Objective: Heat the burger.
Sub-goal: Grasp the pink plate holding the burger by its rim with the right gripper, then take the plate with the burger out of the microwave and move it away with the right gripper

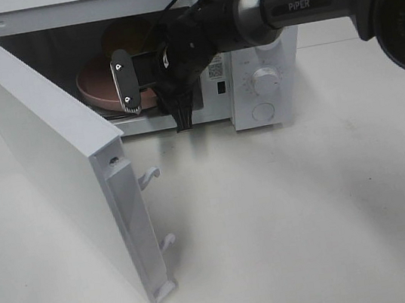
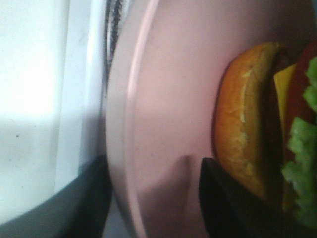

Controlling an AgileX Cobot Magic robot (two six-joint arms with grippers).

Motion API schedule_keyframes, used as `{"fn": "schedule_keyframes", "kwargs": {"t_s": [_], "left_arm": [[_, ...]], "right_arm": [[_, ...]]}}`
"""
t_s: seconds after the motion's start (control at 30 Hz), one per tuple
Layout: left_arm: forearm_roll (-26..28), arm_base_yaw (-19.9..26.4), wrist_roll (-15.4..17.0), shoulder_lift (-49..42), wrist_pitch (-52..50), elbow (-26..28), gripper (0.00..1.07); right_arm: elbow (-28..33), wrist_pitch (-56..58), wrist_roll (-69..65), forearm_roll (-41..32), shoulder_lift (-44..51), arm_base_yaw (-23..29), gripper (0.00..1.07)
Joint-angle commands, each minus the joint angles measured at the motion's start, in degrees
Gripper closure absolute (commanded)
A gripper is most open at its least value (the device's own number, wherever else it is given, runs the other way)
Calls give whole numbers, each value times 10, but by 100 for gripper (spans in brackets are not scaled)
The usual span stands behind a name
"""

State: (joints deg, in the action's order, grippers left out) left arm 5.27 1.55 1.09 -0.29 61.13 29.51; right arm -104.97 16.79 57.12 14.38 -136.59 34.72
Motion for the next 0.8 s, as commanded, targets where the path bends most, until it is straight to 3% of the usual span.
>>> {"fn": "schedule_keyframes", "kwargs": {"t_s": [0.03,0.07,0.1,0.13,0.17,0.27,0.8], "left_arm": [[2,1,-2,-6,-1,0,9],[2,1,-2,-6,-1,0,9],[2,1,-2,-6,-1,0,9],[2,1,-2,-6,-1,0,9],[2,1,-2,-6,-1,0,9],[2,1,-2,-6,-1,0,9],[2,1,-2,-6,-1,0,9]], "right_arm": [[1,7,0,-16,-1,6,72],[1,8,0,-25,-1,11,85],[1,7,0,-30,-1,12,91],[1,7,0,-30,-1,12,91],[1,7,0,-42,-1,18,99],[1,14,0,-45,0,21,107],[1,83,5,-77,46,38,107]]}}
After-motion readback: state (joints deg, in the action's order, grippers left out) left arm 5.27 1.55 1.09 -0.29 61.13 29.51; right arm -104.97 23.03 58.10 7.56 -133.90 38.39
